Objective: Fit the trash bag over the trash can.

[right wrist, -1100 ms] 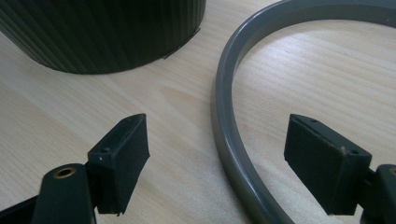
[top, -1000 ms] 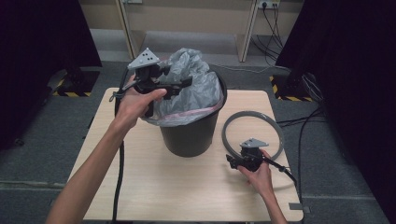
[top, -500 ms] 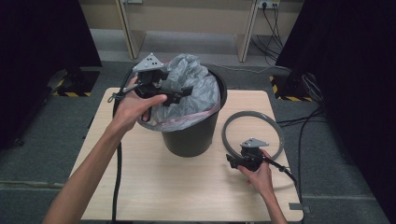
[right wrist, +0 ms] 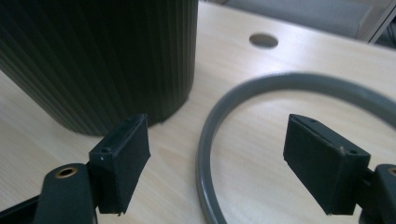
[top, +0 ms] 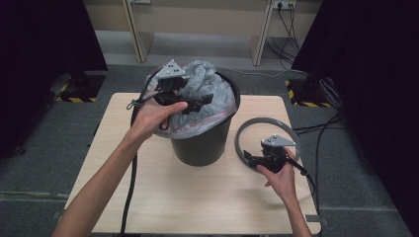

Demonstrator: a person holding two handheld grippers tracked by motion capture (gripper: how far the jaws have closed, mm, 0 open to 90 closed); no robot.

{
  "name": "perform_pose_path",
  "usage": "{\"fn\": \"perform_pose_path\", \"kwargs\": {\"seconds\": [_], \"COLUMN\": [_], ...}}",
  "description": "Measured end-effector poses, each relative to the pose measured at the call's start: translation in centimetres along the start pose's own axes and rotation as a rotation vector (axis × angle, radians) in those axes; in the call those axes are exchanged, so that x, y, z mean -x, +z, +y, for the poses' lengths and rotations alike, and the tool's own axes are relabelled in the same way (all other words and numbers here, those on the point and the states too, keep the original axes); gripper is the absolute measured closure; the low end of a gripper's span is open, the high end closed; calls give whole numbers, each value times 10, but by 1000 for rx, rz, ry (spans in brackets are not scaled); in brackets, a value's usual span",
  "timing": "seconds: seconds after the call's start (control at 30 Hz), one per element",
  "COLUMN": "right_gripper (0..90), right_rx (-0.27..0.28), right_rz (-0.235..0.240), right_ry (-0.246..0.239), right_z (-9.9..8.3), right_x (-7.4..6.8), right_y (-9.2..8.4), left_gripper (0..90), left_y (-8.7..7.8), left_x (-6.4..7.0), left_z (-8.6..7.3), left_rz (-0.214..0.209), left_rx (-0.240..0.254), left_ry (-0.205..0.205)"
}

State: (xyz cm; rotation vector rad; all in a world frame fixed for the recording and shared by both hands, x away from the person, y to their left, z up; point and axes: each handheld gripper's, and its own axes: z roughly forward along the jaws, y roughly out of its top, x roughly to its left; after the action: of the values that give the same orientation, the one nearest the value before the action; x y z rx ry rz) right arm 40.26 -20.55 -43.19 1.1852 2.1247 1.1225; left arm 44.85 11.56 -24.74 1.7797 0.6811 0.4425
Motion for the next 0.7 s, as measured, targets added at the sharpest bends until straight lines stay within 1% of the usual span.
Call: {"fn": "perform_pose_path", "kwargs": {"seconds": [0.07, 0.13, 0.27, 0.37, 0.47, 0.5, 0.6, 0.7], "right_gripper": [229, 229, 229, 251, 251, 259, 274, 296], "right_rx": [13, 31, 64, 87, 107, 116, 151, 176], "right_rz": [-1, -6, -4, 41, 8, 6, 0, 4], "right_ry": [-10, -30, -46, -10, -33, -32, -25, -24], "right_z": [9, 21, 45, 66, 94, 100, 120, 135], "right_x": [0, -1, -2, -1, -2, -2, -2, -3], "right_y": [-5, -11, -21, -30, -45, -48, -60, -68], "left_gripper": [166, 167, 156, 153, 153, 153, 153, 153], "left_y": [3, 5, 1, -3, -3, -3, -3, -3], "left_x": [0, 0, -2, 0, 0, 0, 0, 2], "left_z": [0, -1, -2, -1, -1, -2, -4, -8], "left_rz": [4, 2, 9, 13, 20, 22, 24, 29], "left_rx": [13, 9, 22, 34, 34, 34, 43, 41], "left_ry": [-8, -10, -20, -12, -7, -4, -14, 0]}}
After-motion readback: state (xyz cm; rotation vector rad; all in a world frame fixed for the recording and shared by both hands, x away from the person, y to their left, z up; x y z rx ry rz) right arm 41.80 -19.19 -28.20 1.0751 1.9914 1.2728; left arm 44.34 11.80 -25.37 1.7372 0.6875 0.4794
